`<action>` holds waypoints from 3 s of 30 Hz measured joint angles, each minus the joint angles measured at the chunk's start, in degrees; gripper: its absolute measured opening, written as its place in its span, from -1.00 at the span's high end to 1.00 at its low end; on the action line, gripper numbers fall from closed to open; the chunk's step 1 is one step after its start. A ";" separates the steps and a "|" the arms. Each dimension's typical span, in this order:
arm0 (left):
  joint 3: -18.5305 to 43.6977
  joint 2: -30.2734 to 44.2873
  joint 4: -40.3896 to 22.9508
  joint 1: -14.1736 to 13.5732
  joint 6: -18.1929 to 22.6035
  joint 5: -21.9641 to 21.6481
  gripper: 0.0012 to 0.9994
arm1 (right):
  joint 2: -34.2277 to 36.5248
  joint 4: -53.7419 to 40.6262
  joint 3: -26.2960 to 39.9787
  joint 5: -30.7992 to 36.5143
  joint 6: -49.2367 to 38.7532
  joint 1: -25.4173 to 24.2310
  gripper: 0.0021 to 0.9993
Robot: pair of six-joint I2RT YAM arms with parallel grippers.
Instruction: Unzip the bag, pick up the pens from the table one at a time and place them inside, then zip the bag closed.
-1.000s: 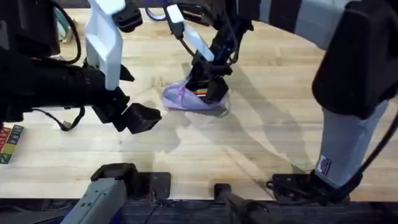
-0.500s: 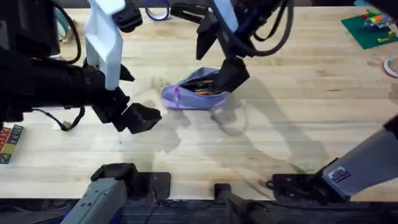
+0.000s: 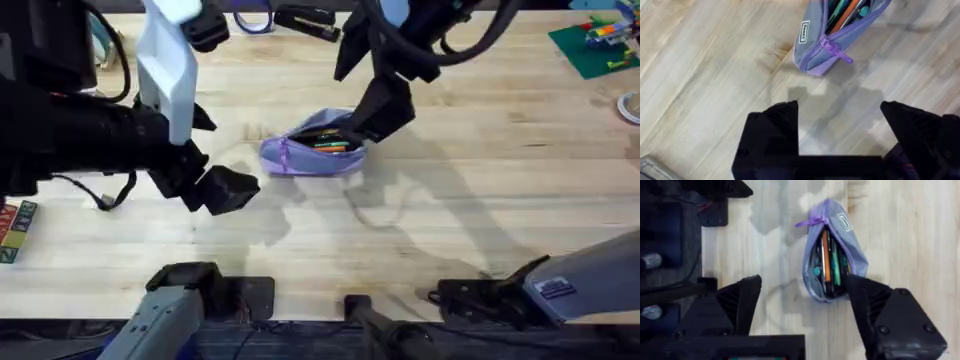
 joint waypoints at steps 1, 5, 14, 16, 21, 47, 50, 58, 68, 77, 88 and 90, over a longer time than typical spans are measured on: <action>0.00 0.00 0.06 0.00 0.01 -0.13 -0.99 | -0.31 0.00 0.00 0.60 0.29 0.00 -0.99; 0.00 0.00 0.19 0.00 0.26 -1.59 -0.99 | -1.04 -0.04 0.00 2.06 1.03 0.00 -0.99; 0.00 0.00 0.44 0.00 0.28 -4.91 -0.99 | -1.14 -0.09 0.00 3.79 1.41 0.00 -0.99; 0.00 0.00 0.39 0.00 0.28 -6.02 -0.99 | -1.14 -0.09 0.00 3.84 1.43 0.00 -0.99; 0.00 0.00 0.11 0.00 0.98 -6.89 -0.99 | -1.14 -0.09 0.00 3.89 1.43 0.00 -0.99; 0.00 0.08 -10.15 28.00 37.74 17.09 -0.99 | -1.14 -0.09 0.00 4.04 1.40 0.00 -0.99; 0.00 1.03 -10.27 31.03 39.35 19.16 -0.99 | -1.14 -0.07 0.00 4.04 1.40 0.00 -0.99; 0.00 6.28 -11.03 34.69 41.51 28.02 -0.99 | -1.14 -0.07 0.00 5.02 1.40 0.00 -0.99; 0.00 11.11 -18.64 34.70 47.60 26.63 -0.99 | -1.14 0.17 0.00 8.42 1.40 0.00 -0.99; 0.00 11.26 -22.66 34.82 63.45 23.02 -0.99 | -1.14 0.18 0.00 8.57 1.40 0.00 -0.99; 0.00 19.18 -22.87 34.95 67.67 23.02 -0.99 | -1.14 0.20 0.00 8.57 6.15 0.09 -0.99; 0.00 19.87 -22.85 34.95 67.65 23.02 -0.99 | -1.14 0.20 0.00 8.57 9.98 0.44 -0.99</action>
